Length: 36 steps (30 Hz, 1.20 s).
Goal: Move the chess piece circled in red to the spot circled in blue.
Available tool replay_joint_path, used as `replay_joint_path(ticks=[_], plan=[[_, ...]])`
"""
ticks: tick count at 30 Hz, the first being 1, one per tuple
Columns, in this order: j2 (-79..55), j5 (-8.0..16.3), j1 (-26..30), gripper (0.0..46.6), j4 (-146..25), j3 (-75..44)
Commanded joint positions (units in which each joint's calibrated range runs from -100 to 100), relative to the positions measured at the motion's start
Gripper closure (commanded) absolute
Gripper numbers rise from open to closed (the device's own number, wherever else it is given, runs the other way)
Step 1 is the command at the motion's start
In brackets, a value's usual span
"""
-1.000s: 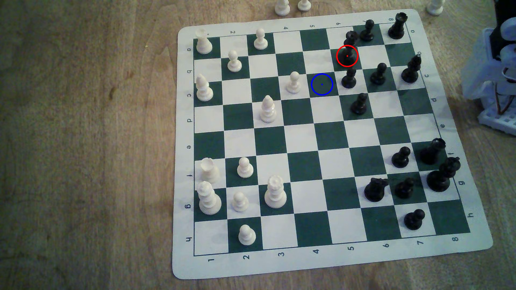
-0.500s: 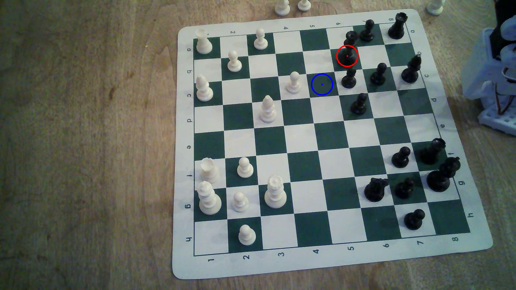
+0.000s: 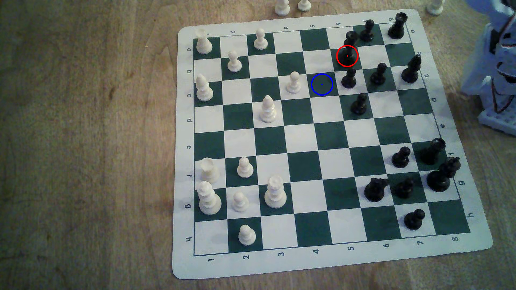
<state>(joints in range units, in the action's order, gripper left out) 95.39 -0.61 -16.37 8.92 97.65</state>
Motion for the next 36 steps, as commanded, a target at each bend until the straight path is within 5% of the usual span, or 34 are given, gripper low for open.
replay_joint_path(ticks=[1, 6, 12, 18, 21, 36], plan=[[0.3, -0.2, -0.3, 45.0, -27.4, -15.0], [-4.9, -1.4, -0.6, 44.2, -53.5, -30.7], [-34.5, -0.1, -0.9, 46.4, -82.5, -58.9], [-44.1, 5.6, 3.2, 38.2, -77.6, -57.9], [-49.8, 6.4, 5.2, 37.3, -76.7, -59.9], [-59.5, 2.0, -0.3, 34.7, -68.1, -53.5]])
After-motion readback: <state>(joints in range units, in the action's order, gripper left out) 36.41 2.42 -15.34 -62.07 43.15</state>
